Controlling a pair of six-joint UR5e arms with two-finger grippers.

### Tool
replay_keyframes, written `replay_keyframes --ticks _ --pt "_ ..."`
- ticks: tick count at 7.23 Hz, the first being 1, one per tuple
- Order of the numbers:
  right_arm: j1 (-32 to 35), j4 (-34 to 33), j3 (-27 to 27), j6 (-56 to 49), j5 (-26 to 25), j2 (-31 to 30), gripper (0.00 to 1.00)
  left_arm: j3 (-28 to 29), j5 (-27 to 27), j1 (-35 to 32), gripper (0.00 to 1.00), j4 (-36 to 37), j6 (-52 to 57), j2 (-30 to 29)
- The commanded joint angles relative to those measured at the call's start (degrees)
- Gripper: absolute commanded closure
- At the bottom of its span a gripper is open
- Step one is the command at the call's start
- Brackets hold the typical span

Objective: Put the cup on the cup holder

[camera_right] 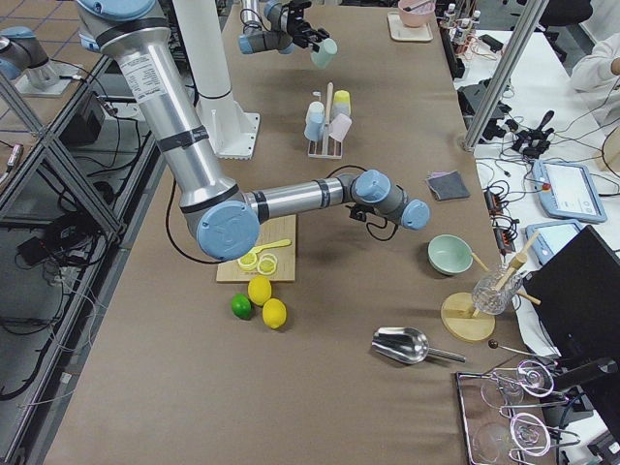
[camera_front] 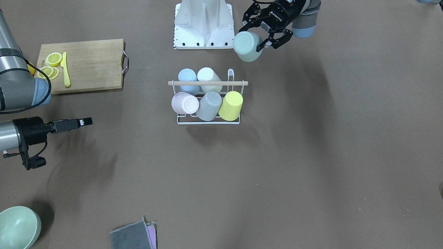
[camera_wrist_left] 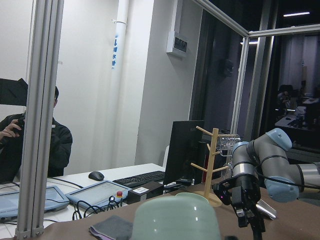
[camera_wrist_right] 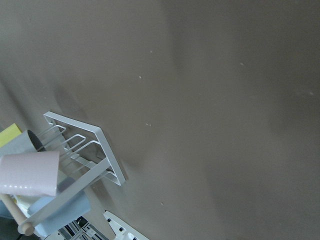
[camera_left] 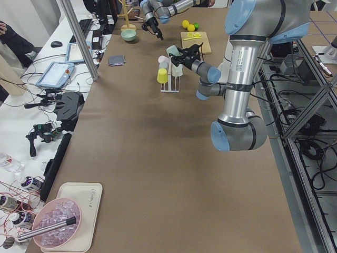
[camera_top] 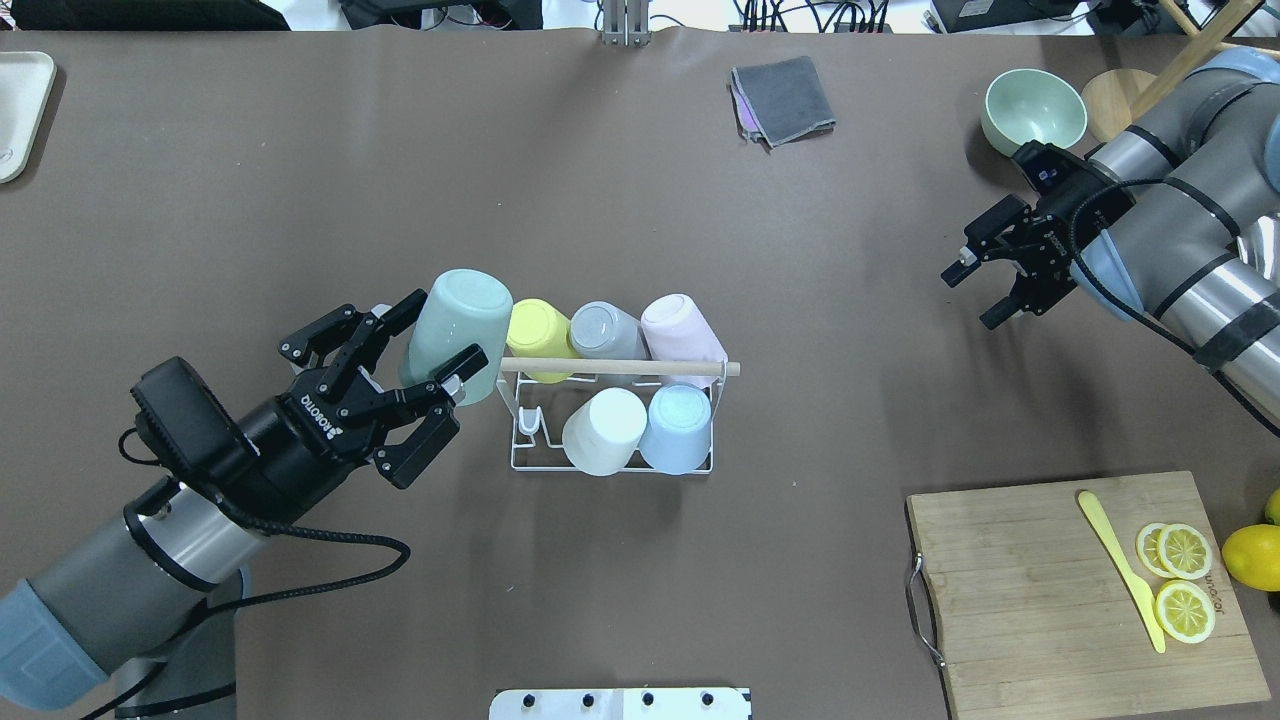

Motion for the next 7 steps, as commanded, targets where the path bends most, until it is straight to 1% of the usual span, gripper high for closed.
replay_keyframes --ticks 1,2,4,5,6,7 --pt "1.1 -0.1 1.8 2.4 -11.7 -0.6 0.04 2.9 4.4 1.8 1.00 -1.5 2.1 -1.0" --pt "2.5 -0.2 3.7 2.4 -20.0 -0.7 0.00 5.2 4.5 1.8 1.00 -1.5 2.1 -2.5" --pt "3.4 -0.1 7.3 2.4 -30.0 -2.2 0.00 6.1 4.5 1.8 1.00 -1.3 2.1 -4.0" --pt "4.2 0.4 10.1 2.3 -33.6 -3.5 0.00 6.8 4.5 1.8 1.00 -1.2 2.2 -4.6" --pt "4.8 0.7 13.1 1.9 -34.7 -5.9 0.00 8.5 4.5 1.9 1.00 -1.2 2.1 -5.8" --pt "4.8 5.8 16.4 1.8 -34.9 -10.2 0.00 9.3 4.5 2.0 1.00 -1.2 2.1 -6.2"
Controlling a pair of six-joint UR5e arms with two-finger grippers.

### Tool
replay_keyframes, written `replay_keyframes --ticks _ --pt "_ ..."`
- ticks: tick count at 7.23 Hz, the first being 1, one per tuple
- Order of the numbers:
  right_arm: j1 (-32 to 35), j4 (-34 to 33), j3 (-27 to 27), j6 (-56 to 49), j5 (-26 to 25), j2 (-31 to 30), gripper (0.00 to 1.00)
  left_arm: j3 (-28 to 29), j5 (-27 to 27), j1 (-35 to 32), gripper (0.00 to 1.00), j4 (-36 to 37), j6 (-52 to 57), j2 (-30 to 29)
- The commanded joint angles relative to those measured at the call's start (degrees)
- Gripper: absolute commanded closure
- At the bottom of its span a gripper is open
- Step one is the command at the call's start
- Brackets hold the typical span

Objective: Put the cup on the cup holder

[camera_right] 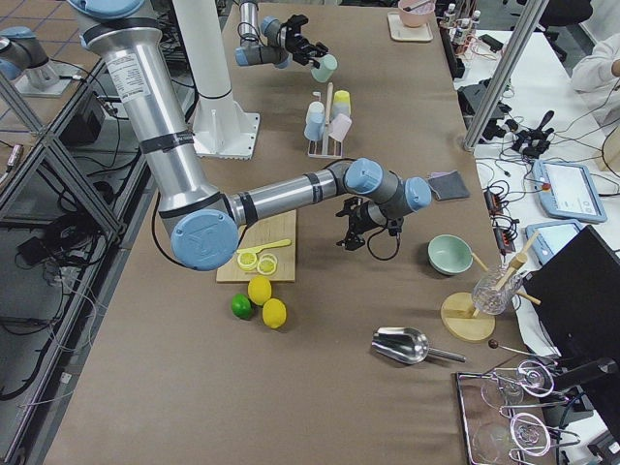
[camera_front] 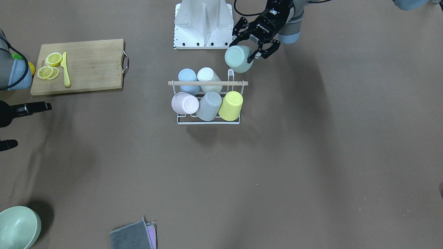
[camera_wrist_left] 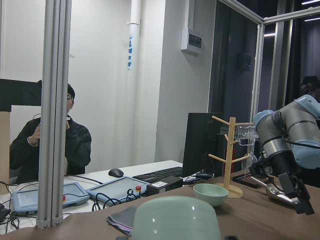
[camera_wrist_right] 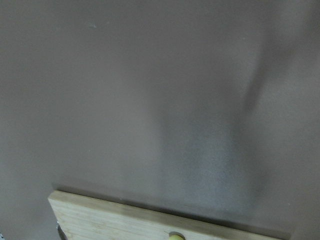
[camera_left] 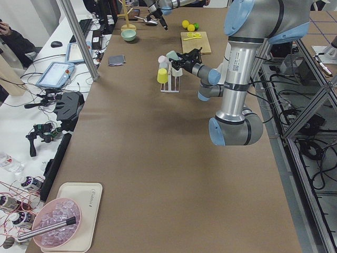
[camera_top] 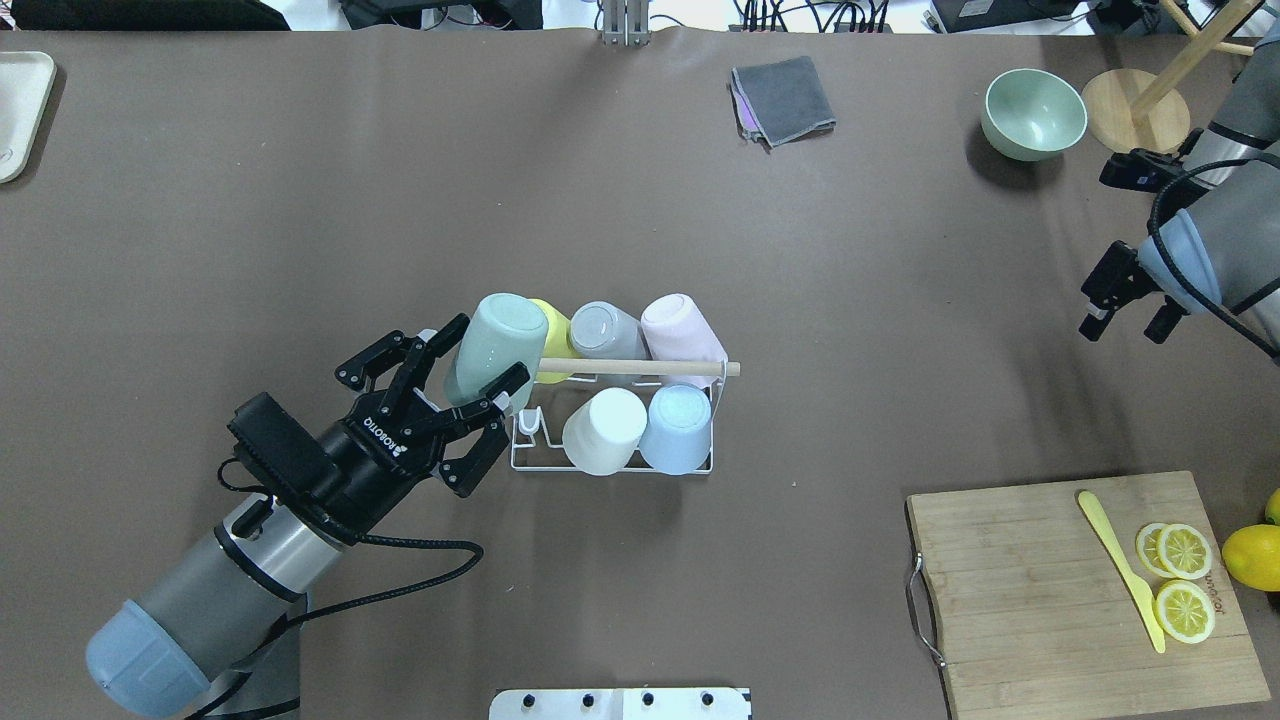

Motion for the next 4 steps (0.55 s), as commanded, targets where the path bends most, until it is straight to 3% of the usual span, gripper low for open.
replay_keyframes --ticks 1,2,4 --pt "0.4 10.2 7.3 0.0 -2.8 -9.0 0.00 1.6 0.0 0.2 1.00 0.1 0.0 -0.9" --pt "0.7 13.4 10.9 0.2 -5.2 -12.5 0.00 1.5 0.0 0.2 1.00 0.0 0.0 -0.9" --pt "2.0 21.1 12.3 0.0 -5.2 -18.8 0.00 2.7 0.0 0.7 1.00 0.0 -0.1 -0.9"
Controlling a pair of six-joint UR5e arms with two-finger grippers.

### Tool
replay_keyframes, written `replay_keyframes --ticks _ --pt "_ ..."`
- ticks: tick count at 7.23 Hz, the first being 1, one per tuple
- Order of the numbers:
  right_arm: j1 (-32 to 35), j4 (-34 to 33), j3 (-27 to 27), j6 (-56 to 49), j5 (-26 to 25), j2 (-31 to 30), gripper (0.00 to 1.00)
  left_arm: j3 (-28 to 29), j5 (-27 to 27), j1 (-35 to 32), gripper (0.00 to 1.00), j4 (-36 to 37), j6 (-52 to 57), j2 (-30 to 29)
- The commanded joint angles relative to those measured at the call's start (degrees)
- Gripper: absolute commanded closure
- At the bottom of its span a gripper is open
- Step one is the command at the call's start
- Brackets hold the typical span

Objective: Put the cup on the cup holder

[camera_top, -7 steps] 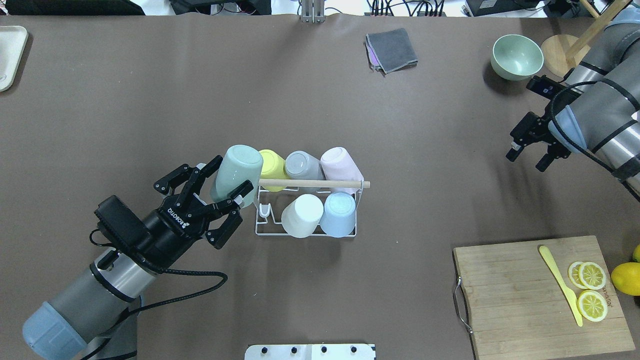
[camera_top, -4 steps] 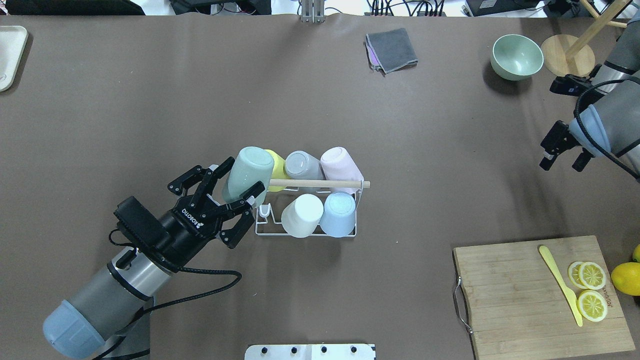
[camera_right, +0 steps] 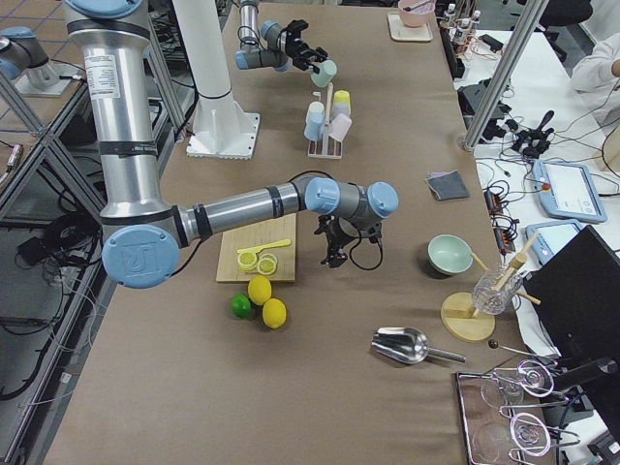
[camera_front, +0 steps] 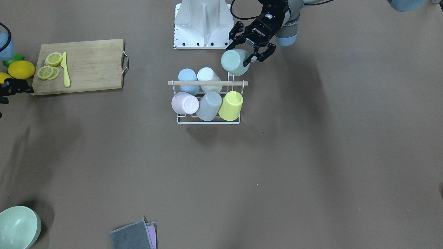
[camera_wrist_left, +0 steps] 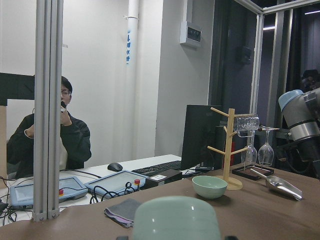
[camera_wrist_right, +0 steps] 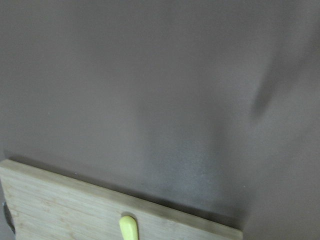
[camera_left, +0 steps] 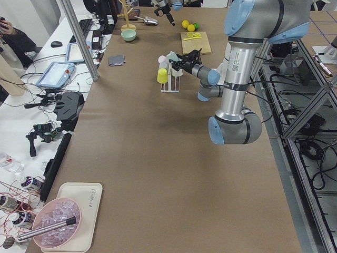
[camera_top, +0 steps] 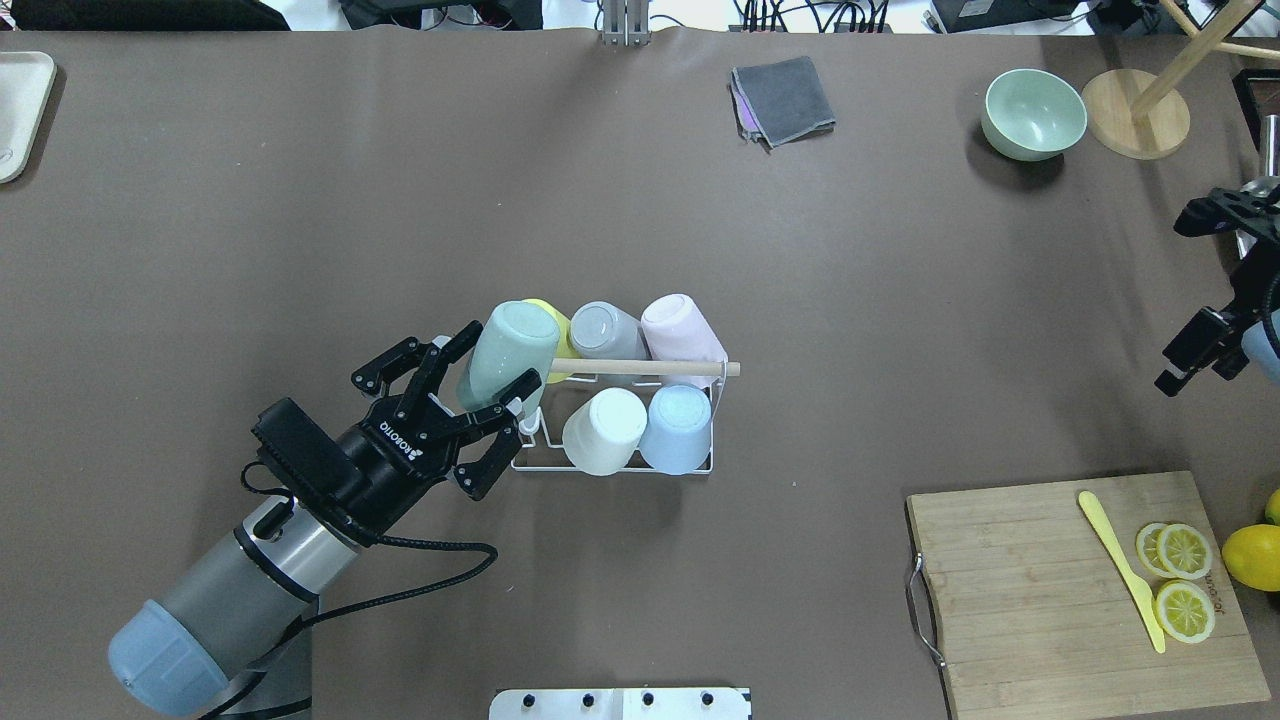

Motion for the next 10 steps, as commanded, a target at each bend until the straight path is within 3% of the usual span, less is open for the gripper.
replay_keyframes --ticks 1,4,7,8,10 --pt "2.5 11.3 1.5 0.2 -0.4 -8.3 0.00 1.9 0.0 0.8 1.00 0.0 0.0 -0.8" --pt "5.6 22.6 1.3 0.4 -4.6 -14.5 0.02 2.9 0.0 1.1 1.00 0.0 0.0 -1.7" --pt "9.4 27.3 1.6 16.9 -11.4 -15.4 0.02 3.3 0.0 1.7 1.00 -0.1 -0.1 -1.6" --pt "10.8 28.1 1.6 18.9 -15.1 -15.5 0.01 3.5 0.0 2.4 1.00 -0.1 0.0 -1.6" --pt "14.1 27.5 1.7 19.0 -15.7 -15.4 0.02 3.4 0.1 2.4 1.00 -0.2 -0.1 -1.6"
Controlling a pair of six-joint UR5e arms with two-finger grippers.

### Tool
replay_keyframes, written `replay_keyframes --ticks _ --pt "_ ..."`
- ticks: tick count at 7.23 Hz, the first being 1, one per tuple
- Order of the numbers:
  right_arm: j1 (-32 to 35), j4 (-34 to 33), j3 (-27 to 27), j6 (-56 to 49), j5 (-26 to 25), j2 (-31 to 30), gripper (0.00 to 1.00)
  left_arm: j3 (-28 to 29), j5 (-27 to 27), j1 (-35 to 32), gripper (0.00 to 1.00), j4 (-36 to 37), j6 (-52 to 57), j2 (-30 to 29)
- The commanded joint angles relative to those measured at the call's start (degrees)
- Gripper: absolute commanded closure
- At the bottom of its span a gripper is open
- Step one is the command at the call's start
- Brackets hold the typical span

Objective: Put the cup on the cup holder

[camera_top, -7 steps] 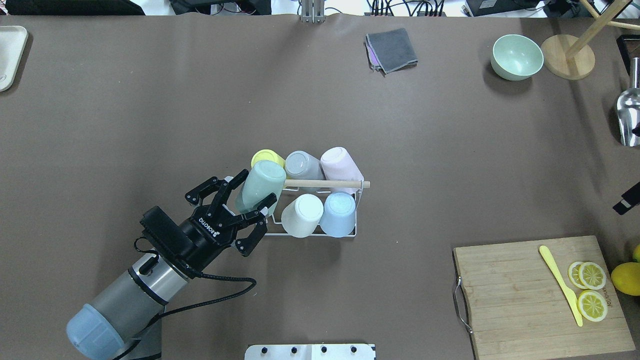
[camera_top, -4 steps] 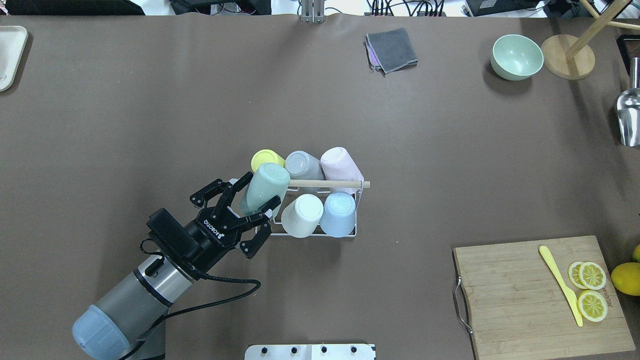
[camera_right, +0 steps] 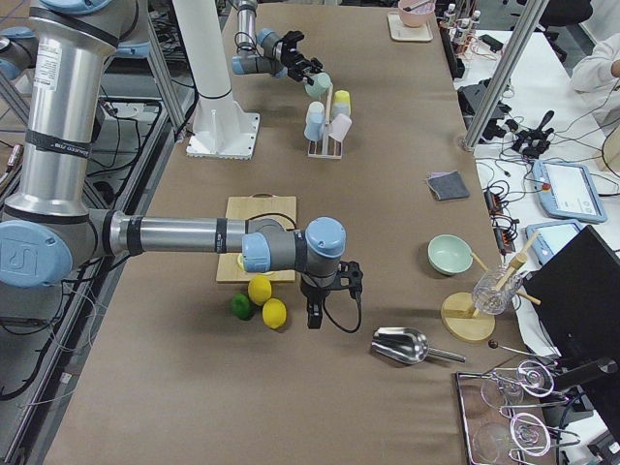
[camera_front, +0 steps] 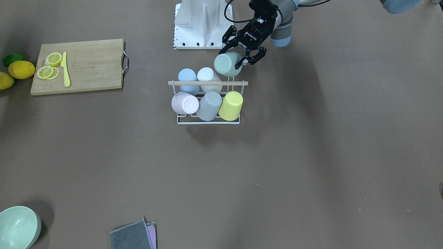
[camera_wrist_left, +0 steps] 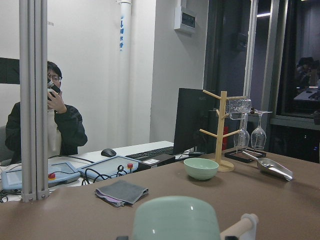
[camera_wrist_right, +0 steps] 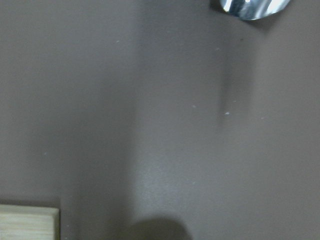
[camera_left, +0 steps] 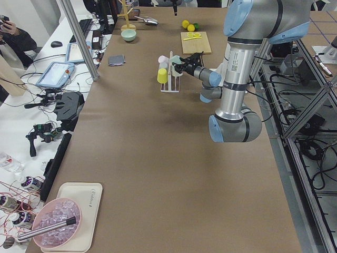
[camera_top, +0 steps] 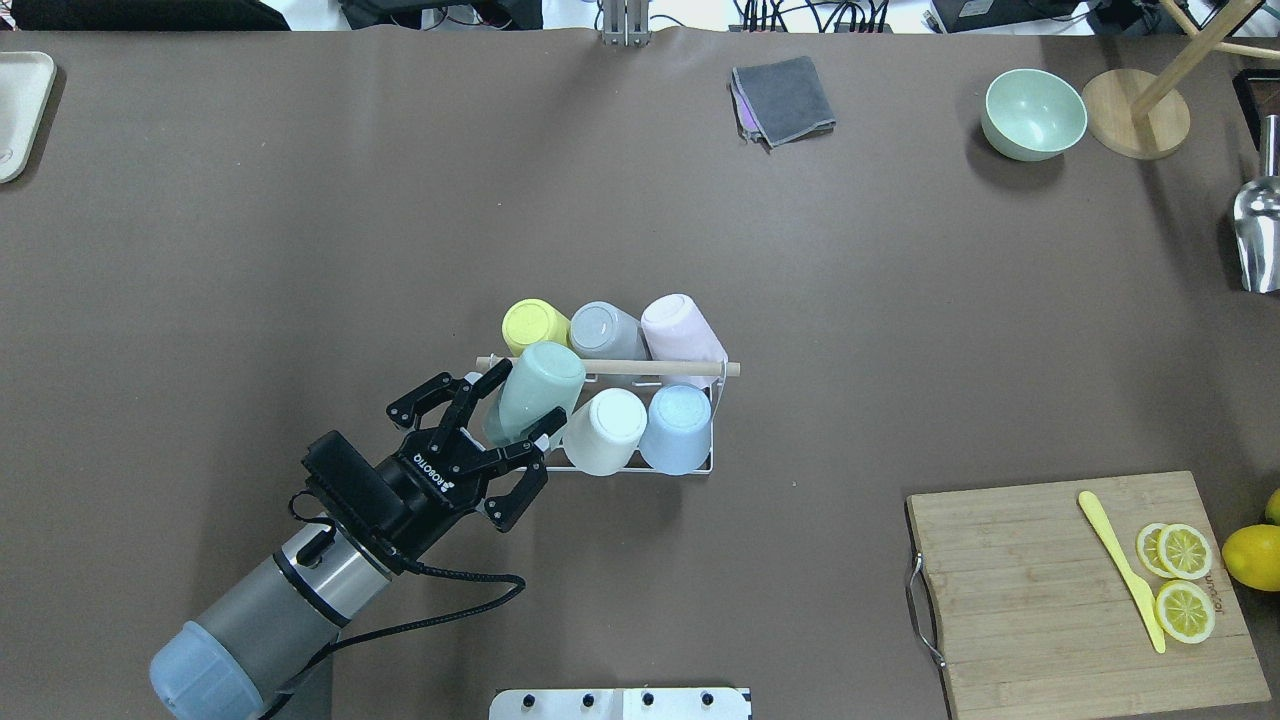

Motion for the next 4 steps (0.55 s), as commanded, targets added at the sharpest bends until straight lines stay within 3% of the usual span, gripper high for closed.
replay_keyframes --ticks 1,4 --pt "2.7 -0.6 0.0 1.7 -0.7 0.4 0.05 0.0 -0.1 0.1 1.00 -0.1 -0.1 0.0" --pt "2.8 -8.0 2.0 6.4 -0.7 4.4 0.05 0.0 0.0 0.0 1.00 -0.2 0.0 0.1"
